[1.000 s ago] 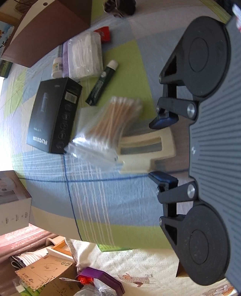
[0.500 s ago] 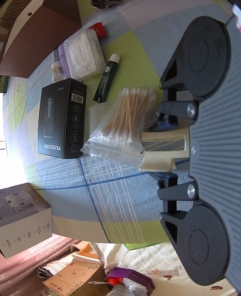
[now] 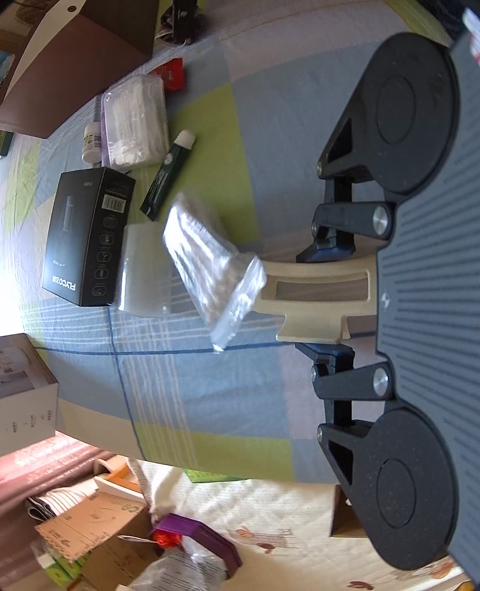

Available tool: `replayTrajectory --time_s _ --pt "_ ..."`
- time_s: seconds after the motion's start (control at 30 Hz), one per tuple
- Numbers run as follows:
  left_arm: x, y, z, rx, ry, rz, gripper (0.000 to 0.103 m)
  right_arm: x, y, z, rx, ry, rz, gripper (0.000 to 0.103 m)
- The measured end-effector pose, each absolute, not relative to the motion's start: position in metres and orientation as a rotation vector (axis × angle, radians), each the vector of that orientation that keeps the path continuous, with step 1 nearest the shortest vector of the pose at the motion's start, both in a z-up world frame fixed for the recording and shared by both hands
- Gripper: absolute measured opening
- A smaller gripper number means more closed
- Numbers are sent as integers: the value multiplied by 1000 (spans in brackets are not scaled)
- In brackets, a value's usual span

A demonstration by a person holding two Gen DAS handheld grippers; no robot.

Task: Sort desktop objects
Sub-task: 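Grasp the cream hair clip with the left tool while the right tool lifts the scrunchie, then carry both items into the brown box and open both tools to release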

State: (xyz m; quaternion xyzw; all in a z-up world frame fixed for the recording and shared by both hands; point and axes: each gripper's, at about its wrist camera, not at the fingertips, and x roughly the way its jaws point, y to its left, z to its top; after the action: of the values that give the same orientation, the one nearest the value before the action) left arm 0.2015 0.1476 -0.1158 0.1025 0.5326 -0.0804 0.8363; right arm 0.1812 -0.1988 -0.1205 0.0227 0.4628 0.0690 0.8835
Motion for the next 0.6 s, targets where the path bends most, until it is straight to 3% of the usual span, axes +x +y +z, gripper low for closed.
replayTrajectory --time_s 0.03,0.1,0.2,0.6 --pt "198 146 -115 205 1131 -160 36 185 -199 -124 29 972 153 63" --pt "190 142 -111 178 1136 -147 36 191 -199 -127 -1 994 188 39" --pt "179 133 -104 150 1139 -141 36 190 -203 -126 -32 1001 252 30" --pt "167 51 -59 128 1054 -261 36 166 -267 -98 28 1063 371 25"
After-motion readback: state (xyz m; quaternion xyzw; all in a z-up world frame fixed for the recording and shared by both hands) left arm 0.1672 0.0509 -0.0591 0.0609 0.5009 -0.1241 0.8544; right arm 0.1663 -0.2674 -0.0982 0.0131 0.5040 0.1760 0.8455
